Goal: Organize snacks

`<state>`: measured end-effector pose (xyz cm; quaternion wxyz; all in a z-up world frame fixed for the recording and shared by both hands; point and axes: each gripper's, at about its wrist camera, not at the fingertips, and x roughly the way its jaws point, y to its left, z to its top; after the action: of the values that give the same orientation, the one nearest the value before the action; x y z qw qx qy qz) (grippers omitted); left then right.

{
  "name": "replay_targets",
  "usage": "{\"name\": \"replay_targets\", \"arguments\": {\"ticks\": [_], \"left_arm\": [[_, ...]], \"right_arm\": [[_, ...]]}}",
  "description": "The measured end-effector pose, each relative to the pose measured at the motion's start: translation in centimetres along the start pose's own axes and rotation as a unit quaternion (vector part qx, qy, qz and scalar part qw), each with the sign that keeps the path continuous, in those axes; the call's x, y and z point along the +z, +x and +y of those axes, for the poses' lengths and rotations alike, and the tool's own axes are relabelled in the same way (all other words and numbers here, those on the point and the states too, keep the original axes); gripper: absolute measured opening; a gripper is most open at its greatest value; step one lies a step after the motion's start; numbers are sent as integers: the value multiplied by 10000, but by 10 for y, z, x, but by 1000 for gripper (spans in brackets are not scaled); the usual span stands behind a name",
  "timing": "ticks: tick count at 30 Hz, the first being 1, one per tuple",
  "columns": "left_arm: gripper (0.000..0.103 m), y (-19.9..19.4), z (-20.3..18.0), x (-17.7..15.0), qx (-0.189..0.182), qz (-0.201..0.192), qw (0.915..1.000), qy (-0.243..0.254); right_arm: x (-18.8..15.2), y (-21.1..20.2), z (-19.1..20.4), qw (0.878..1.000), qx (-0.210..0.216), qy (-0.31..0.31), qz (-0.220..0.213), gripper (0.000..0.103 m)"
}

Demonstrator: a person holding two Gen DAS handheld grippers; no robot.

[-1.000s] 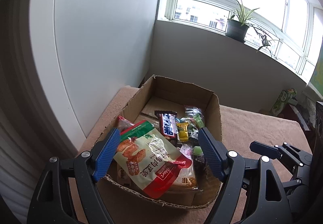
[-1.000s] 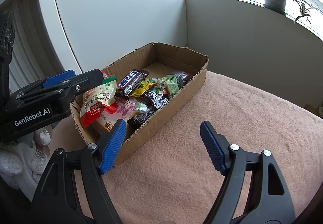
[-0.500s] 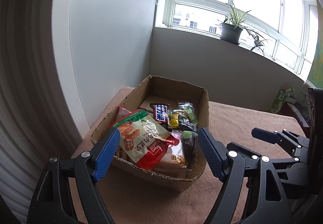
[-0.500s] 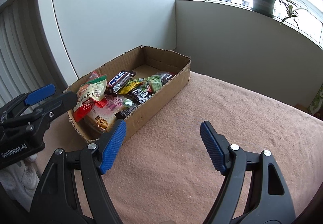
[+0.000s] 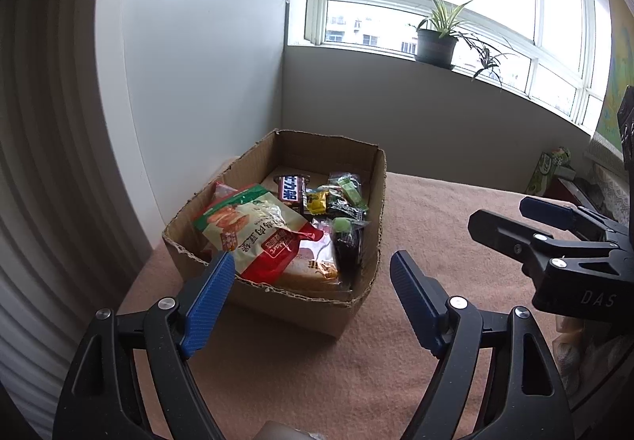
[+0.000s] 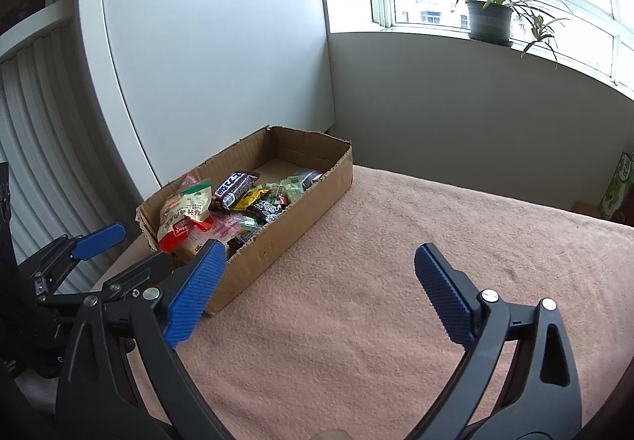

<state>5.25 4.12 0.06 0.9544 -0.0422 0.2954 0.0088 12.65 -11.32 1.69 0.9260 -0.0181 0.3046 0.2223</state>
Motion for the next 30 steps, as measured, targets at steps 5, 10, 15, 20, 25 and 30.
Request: {"name": "replay_targets", "arguments": {"ticks": [5,10,15,20,25,30], "left_arm": [[81,-2,-1,-2,21,-9,10000,22],[81,-1,-1,-4,18,14,10000,3],[81,-2,3,-4,62,-12,9999,-92],[81,0,4,-4,91,13,9999,-97],[81,0,2,-4,107,15,9999,-85],[81,1,3,-5,125,42,9999,-93]], "right_arm": [[0,0,0,9999,-146,-52,-41,99],[-2,3,-3,9997,-226,-67,0,99],[-3,4,-4,9998,-206,-47,17,99],[-5,8,0,9997,-199,-130,81,99],[-6,9,-1,9996,-206,-136,101,99],[-7,10,-4,9997,-189,-88,118,99]]}}
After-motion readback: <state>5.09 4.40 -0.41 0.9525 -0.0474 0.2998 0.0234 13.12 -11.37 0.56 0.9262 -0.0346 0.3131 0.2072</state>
